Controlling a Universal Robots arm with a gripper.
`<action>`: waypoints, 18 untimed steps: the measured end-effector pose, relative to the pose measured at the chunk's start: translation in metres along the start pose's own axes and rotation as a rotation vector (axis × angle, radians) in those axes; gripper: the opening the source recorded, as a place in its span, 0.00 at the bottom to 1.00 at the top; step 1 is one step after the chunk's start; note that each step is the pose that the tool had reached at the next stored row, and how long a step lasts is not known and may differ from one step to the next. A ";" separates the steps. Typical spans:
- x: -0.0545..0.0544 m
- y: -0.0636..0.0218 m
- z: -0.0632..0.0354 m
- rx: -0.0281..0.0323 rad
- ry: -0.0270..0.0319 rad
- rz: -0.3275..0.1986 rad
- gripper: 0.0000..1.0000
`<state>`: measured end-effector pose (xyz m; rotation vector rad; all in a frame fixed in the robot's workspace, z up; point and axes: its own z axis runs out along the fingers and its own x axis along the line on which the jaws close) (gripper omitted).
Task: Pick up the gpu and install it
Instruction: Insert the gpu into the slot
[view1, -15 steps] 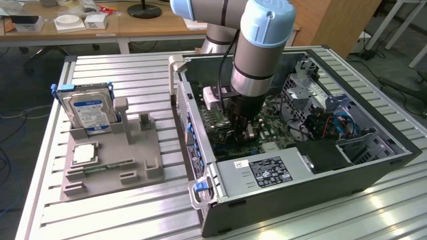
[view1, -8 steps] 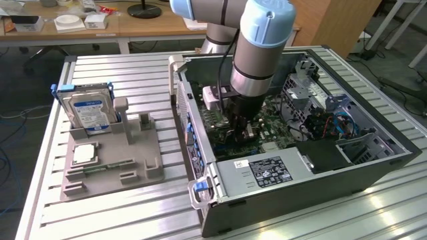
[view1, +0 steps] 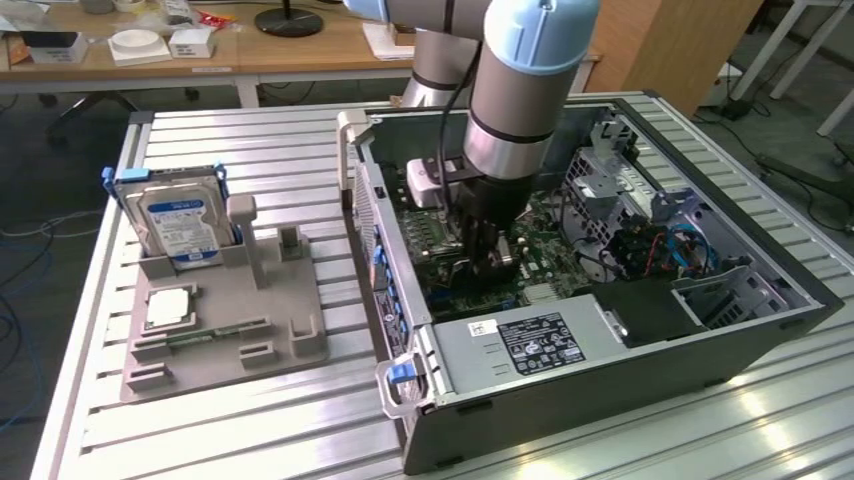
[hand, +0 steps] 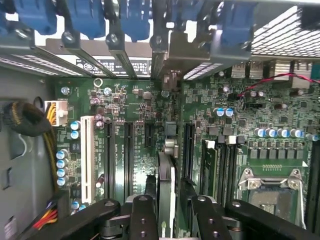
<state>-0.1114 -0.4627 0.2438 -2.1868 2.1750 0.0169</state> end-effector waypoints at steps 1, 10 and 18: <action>0.000 0.0000 -0.0020 0.0004 0.0001 0.000 0.33; -0.001 -0.0007 -0.0203 0.0074 0.0001 0.000 0.33; -0.001 -0.0009 -0.0272 0.0121 -0.0004 0.000 0.32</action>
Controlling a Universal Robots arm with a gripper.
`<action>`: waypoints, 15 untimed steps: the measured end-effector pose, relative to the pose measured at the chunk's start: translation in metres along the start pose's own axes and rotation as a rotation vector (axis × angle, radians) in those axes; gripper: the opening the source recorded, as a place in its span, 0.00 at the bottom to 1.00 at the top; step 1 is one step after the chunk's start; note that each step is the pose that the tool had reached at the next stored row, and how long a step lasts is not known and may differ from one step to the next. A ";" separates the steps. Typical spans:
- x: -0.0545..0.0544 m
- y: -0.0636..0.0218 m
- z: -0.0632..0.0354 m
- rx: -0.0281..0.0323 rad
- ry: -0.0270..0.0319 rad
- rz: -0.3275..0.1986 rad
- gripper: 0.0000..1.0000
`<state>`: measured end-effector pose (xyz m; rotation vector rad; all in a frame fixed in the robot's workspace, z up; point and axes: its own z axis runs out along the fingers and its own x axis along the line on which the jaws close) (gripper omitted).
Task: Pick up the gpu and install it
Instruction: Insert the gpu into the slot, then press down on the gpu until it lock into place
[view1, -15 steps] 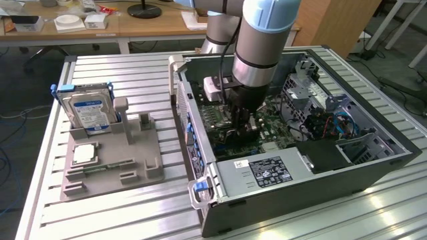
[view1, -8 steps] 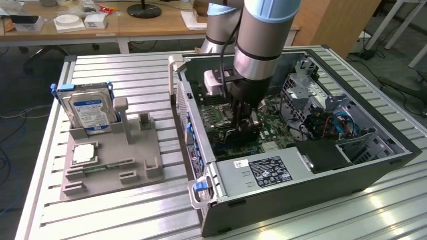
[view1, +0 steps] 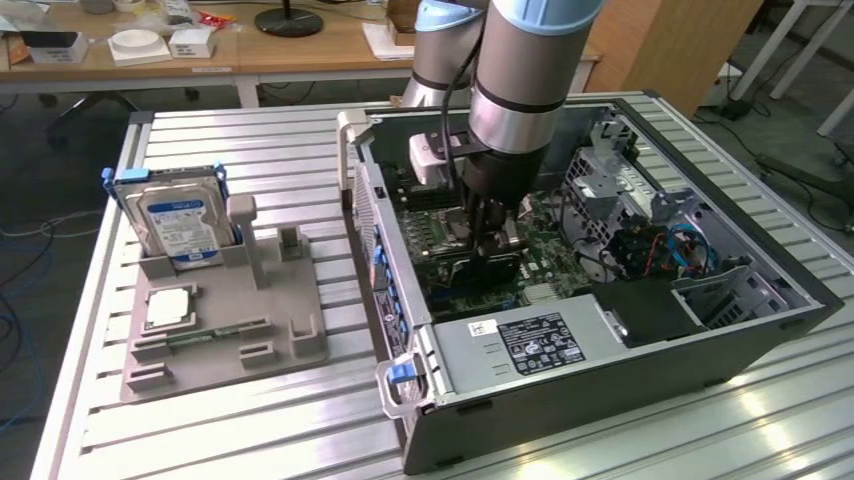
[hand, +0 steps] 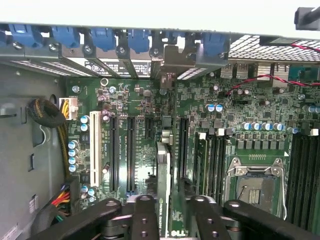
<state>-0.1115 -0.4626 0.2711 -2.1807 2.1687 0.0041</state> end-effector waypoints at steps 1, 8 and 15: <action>0.000 0.0000 -0.0001 0.0000 0.0002 0.000 0.25; 0.000 0.0000 -0.0001 -0.0001 0.0002 0.000 0.10; 0.000 -0.0001 -0.0001 -0.0001 0.0001 0.000 0.10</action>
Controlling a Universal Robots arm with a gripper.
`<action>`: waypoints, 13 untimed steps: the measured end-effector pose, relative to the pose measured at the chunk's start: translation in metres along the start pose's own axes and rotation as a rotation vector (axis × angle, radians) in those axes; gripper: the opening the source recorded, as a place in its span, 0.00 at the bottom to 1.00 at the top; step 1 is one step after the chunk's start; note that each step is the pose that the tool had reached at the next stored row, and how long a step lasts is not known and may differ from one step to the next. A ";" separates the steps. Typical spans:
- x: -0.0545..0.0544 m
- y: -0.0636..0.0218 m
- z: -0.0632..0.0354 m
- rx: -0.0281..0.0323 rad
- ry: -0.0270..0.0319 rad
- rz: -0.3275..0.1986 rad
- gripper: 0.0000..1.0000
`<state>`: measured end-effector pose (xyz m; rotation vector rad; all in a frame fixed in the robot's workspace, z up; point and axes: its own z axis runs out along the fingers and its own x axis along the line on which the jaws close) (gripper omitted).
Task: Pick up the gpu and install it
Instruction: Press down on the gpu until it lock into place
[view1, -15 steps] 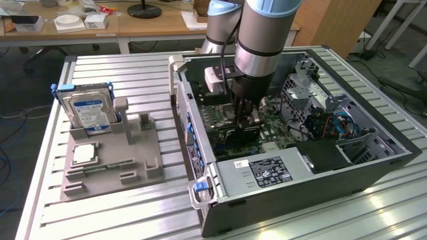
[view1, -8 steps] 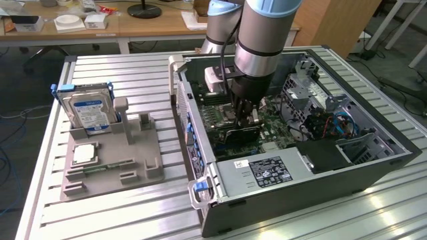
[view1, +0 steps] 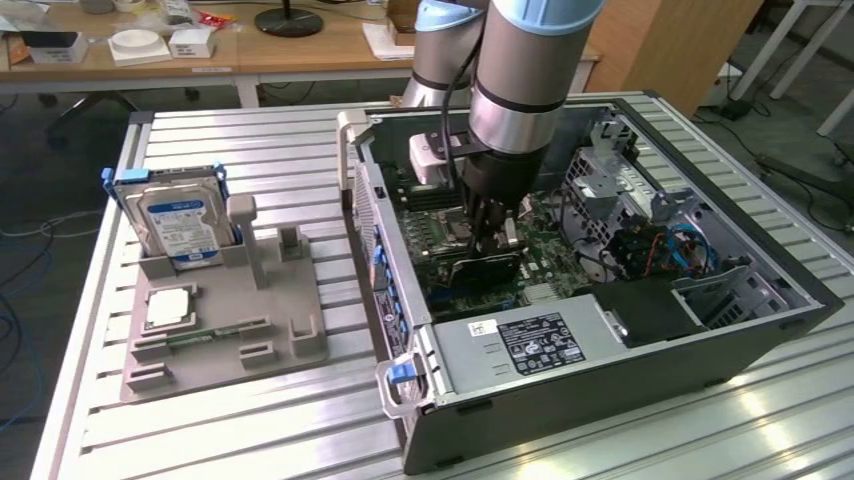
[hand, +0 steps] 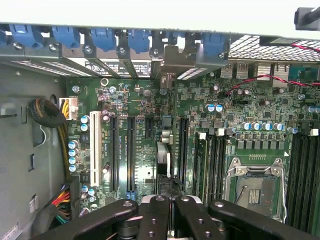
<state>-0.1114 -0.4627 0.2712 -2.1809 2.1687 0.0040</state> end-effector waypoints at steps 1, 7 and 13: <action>0.000 -0.0002 0.0000 -0.0001 -0.0001 0.000 0.10; 0.000 -0.0002 0.0000 -0.0002 -0.0001 0.000 0.10; 0.000 -0.0002 -0.0003 -0.0905 0.0009 0.004 0.10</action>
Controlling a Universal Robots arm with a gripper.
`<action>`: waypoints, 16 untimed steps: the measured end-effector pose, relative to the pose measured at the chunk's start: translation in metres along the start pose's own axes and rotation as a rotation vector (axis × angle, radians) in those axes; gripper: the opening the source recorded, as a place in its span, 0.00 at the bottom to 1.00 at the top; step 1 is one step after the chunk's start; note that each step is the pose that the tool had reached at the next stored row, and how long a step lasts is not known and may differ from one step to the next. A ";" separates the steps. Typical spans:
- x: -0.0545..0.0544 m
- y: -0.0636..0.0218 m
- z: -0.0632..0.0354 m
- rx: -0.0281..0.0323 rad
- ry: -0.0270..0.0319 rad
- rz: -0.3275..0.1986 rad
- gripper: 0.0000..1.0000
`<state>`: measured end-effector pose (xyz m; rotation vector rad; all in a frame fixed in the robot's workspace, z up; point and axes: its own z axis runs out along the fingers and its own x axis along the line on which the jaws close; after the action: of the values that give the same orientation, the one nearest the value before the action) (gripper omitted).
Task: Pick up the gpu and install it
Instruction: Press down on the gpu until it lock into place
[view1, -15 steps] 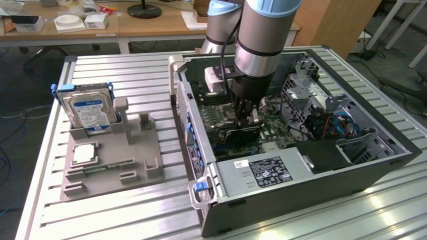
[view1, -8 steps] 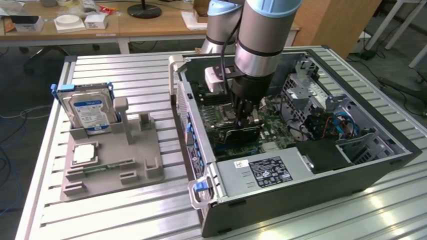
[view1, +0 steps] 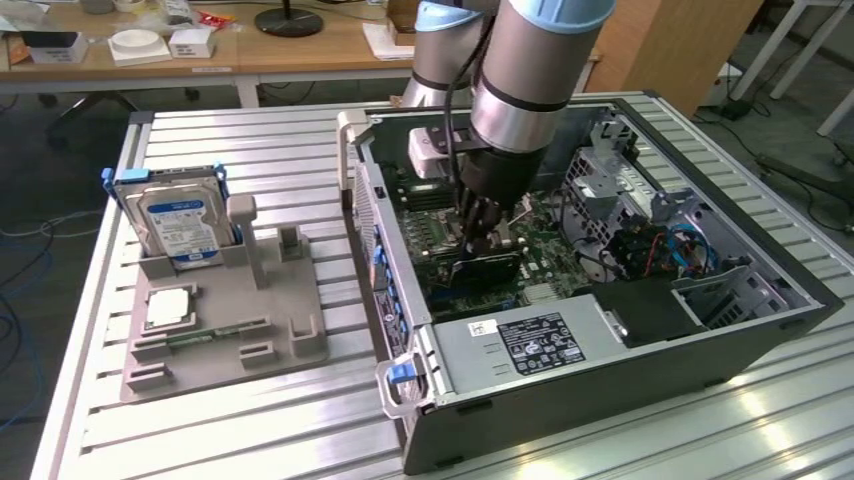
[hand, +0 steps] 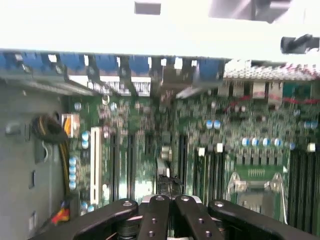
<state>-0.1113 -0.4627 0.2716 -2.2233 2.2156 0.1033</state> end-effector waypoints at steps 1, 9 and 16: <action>0.000 0.0000 -0.0001 -0.0179 0.0009 0.001 0.10; 0.000 -0.0002 -0.0008 -0.1629 0.0085 0.008 0.10; 0.000 -0.0014 -0.0015 -0.2795 0.0080 0.013 0.10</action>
<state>-0.1098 -0.4626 0.2730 -2.3419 2.3480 0.4304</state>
